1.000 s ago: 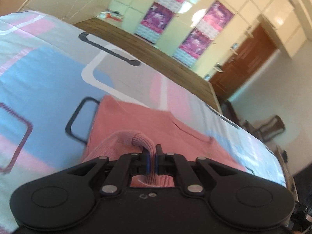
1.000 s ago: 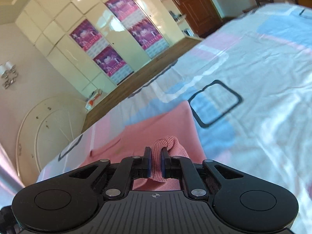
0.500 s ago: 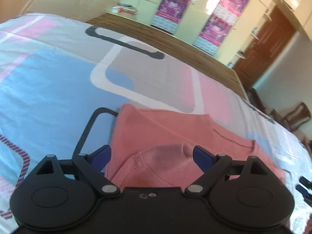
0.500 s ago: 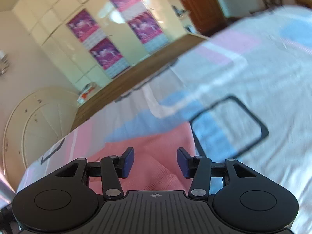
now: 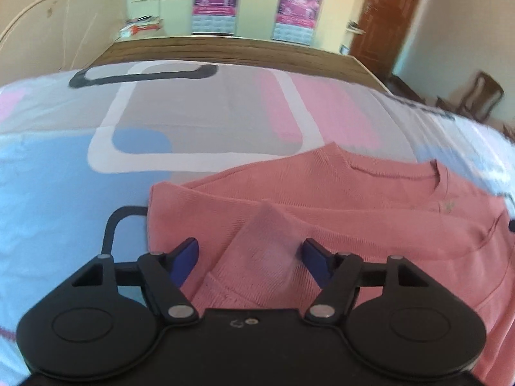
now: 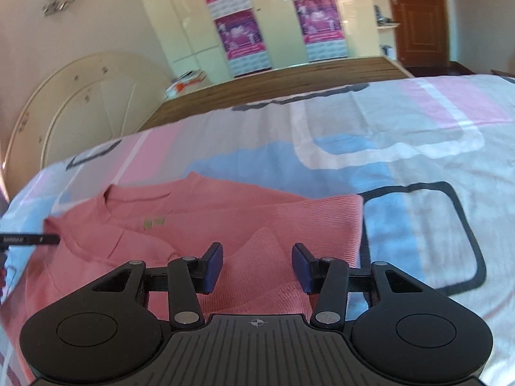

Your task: Fold small clothes

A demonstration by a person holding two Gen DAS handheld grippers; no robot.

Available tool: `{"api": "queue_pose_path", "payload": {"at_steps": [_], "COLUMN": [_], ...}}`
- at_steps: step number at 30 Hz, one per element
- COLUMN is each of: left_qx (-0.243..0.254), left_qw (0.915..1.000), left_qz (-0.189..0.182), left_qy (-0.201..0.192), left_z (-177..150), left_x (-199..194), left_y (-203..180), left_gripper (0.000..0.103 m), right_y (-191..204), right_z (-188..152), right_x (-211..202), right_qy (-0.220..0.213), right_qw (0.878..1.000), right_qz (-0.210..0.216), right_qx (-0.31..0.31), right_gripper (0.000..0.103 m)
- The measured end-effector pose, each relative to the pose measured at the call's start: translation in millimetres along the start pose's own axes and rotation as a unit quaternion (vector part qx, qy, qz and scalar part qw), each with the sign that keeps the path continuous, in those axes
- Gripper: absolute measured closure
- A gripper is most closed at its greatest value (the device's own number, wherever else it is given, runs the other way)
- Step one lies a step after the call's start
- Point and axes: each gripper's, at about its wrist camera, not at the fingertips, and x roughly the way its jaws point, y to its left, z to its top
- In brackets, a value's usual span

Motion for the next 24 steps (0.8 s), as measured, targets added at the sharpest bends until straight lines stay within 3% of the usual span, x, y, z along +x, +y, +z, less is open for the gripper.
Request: {"api": "queue_pose_path", "payload": {"at_steps": [2, 4, 6, 7, 11, 13, 16, 19, 21, 22, 24], "left_qx": [0.018, 0.03, 0.04, 0.045, 0.07, 0.068, 0.056, 0.073, 0.083, 0.085, 0.079], "left_qw": [0.9998, 0.9994, 0.999, 0.9988, 0.9972, 0.9973, 0.9978, 0.9968, 0.9962, 0.9961, 0.9962], "left_qz": [-0.005, -0.013, -0.018, -0.019, -0.024, -0.028, -0.036, -0.031, -0.025, -0.02, -0.016], "left_qy": [0.003, 0.003, -0.002, -0.004, -0.005, -0.002, 0.005, -0.001, -0.007, -0.013, -0.031], "left_z": [-1, -2, -3, -3, -6, -4, -1, -3, -5, -5, -5], "left_x": [2, 3, 2, 2, 1, 3, 6, 4, 1, -2, -10], "left_y": [-1, -2, -4, -5, -9, -6, -3, -7, -10, -11, -12], "left_gripper": [0.038, 0.057, 0.075, 0.079, 0.08, 0.074, 0.073, 0.08, 0.091, 0.097, 0.098], "right_y": [-2, -3, -1, -1, -7, -12, -9, -5, 0, 2, 3], "right_z": [0, -1, -2, -2, 3, 4, -1, -1, -1, -1, -2], "right_x": [6, 11, 14, 14, 7, 15, 22, 21, 18, 16, 8], "right_qy": [0.015, 0.03, 0.044, 0.046, 0.003, 0.038, 0.057, 0.061, 0.063, 0.061, 0.041], "right_qw": [1.0, 0.999, 0.998, 0.998, 0.998, 0.998, 0.997, 0.996, 0.995, 0.995, 0.997], "right_qz": [0.006, 0.008, 0.005, -0.002, -0.028, 0.014, 0.021, 0.032, 0.031, 0.028, 0.024], "right_qx": [-0.011, -0.02, -0.035, -0.043, -0.058, -0.042, -0.049, -0.05, -0.066, -0.068, -0.062], "right_gripper": [0.055, 0.056, 0.075, 0.076, 0.071, 0.071, 0.067, 0.067, 0.094, 0.094, 0.095]}}
